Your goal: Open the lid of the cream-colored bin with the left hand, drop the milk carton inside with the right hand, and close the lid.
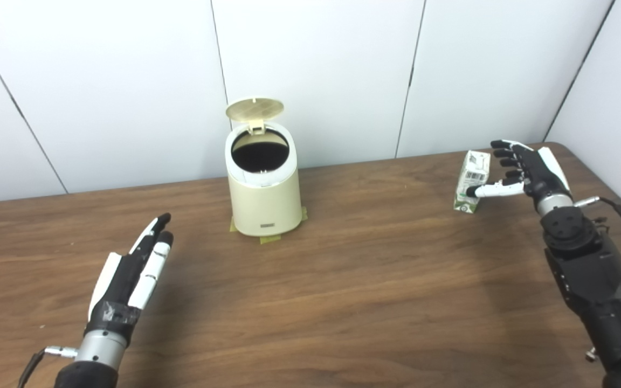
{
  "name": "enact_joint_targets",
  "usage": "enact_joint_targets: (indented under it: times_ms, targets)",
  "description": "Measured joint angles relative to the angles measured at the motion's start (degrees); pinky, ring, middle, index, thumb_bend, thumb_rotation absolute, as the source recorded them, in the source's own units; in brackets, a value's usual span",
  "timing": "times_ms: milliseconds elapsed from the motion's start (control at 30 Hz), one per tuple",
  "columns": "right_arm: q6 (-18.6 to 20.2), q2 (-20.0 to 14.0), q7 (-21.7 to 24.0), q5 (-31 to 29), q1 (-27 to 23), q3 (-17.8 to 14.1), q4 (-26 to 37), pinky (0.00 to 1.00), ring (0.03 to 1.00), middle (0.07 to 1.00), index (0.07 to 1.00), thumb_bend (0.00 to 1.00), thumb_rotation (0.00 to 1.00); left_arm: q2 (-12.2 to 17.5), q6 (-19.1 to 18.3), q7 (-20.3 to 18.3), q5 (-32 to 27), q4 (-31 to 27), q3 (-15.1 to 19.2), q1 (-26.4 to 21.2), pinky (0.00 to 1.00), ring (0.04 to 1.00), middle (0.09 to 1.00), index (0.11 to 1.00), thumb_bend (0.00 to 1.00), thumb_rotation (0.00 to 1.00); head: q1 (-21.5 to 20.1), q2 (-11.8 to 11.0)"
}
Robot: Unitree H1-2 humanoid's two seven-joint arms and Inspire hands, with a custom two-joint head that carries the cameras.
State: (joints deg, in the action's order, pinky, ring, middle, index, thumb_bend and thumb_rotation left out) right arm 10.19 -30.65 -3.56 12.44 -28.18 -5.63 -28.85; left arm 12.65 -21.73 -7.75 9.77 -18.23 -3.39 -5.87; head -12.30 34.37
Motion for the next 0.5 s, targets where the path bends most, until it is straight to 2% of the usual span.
enact_joint_targets:
  times_ms: [67,100,133,200,333,500]
  targets:
    - [-0.9,0.1,0.2,-0.5,-0.6,0.1,-1.0,0.59,0.728,0.795,0.789,0.97,0.14,0.2,0.2,0.0,0.3,0.1,-0.2,-0.2,1.0,1.0,0.997,0.95,0.41,0.83,0.1,-0.5]
    - [-1.6,0.1,0.2,-0.6,-0.9,0.1,-2.3,0.58,0.712,0.787,0.787,0.97,0.16,0.3,0.3,0.0,0.3,0.2,-0.3,-0.2,1.0,1.0,0.999,0.947,0.4,0.8,0.1,-0.5]
    - [-1.7,0.1,0.2,-0.7,-1.1,0.1,-3.3,0.6,0.716,0.78,0.783,0.98,0.17,0.5,0.5,0.0,0.4,0.3,-0.5,-0.2,1.0,1.0,1.0,0.944,0.39,0.78,0.0,-0.4]
    - [-1.9,0.1,0.2,-0.7,-1.2,0.3,-4.5,0.67,0.744,0.774,0.781,0.99,0.19,0.8,0.5,0.0,0.9,0.4,-0.7,-0.1,1.0,1.0,0.999,0.94,0.38,0.77,0.0,-0.4]
    - [-1.8,0.5,0.2,-1.0,-1.2,0.2,-4.6,0.61,0.708,0.752,0.787,0.96,0.15,0.9,0.5,0.0,1.5,0.4,-0.8,-0.1,0.99,1.0,0.995,0.943,0.36,0.76,0.0,-0.2]
    - [-1.8,0.8,0.2,-1.9,-1.1,0.1,-3.2,0.59,0.697,0.747,0.779,0.96,0.17,0.9,0.5,0.0,1.8,0.4,-1.4,-0.1,0.99,0.991,0.983,0.937,0.38,0.77,0.0,-0.4]
